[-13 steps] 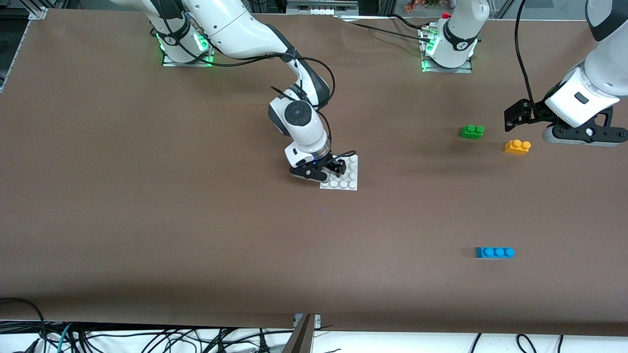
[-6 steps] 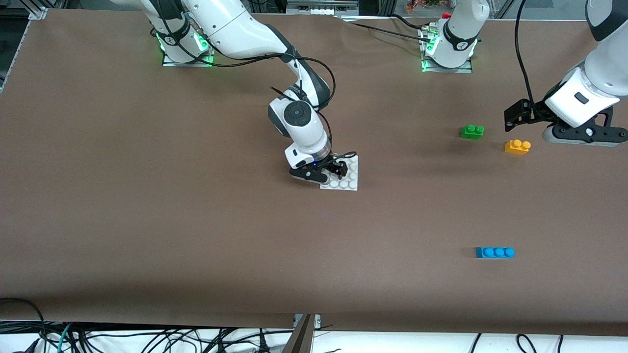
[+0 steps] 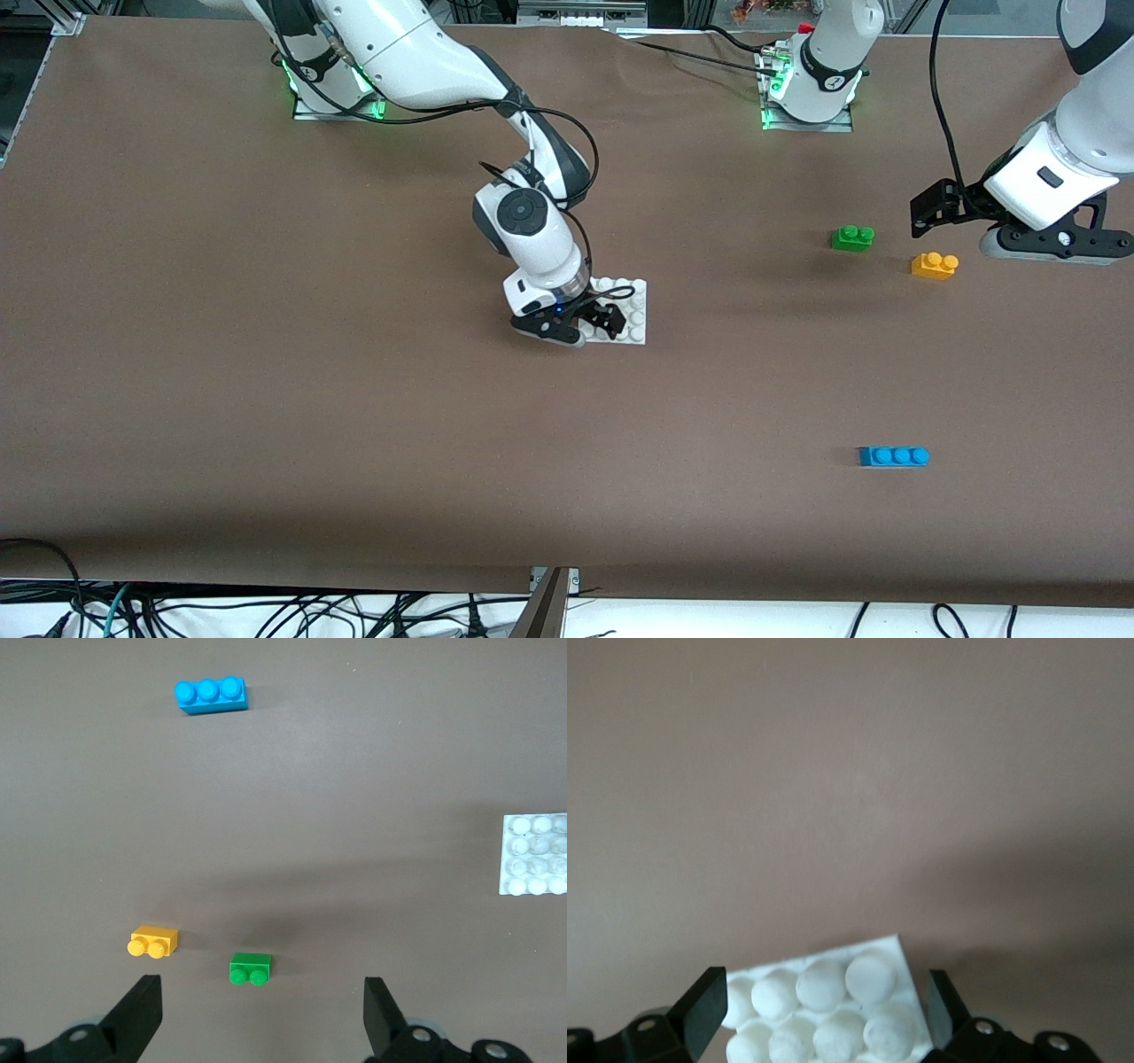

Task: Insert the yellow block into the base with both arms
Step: 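Release the base plate and withdraw the right gripper to rest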

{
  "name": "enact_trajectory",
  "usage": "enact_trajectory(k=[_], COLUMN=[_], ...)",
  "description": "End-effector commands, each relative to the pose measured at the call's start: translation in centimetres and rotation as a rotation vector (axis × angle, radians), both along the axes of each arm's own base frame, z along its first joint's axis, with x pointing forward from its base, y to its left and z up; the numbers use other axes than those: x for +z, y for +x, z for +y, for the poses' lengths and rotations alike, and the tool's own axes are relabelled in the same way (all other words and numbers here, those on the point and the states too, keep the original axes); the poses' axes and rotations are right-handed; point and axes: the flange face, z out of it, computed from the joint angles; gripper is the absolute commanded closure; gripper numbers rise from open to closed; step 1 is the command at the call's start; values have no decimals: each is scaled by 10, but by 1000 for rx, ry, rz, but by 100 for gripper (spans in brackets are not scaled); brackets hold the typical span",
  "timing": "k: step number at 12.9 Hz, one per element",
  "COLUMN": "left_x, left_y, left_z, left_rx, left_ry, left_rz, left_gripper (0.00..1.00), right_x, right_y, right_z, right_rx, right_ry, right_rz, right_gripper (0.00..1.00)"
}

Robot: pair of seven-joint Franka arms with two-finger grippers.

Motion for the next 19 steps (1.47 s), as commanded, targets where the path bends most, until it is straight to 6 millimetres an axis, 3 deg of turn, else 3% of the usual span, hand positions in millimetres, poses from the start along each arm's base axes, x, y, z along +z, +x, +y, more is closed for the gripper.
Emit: enact_trajectory(k=[1, 4, 8, 13, 19], left_x=[1, -1, -3, -4, -8], left_y=[-5, -5, -7, -5, -2], left_z=[1, 13, 17, 19, 47], left_rx=[3, 21, 26, 28, 39], left_ry=[-29, -29, -26, -27, -23], left_rz=[19, 26, 43, 43, 43], left_gripper=[0, 0, 0, 0, 0], right_x=[29, 57, 99, 139, 205], right_y=[10, 26, 40, 33, 20], right_z=[-16, -45, -99, -178, -263], right_rx=[22, 60, 154, 252, 347], right_ry=[-12, -44, -98, -135, -143], right_rz=[29, 58, 121, 183, 257], right_gripper=[0, 1, 0, 1, 0])
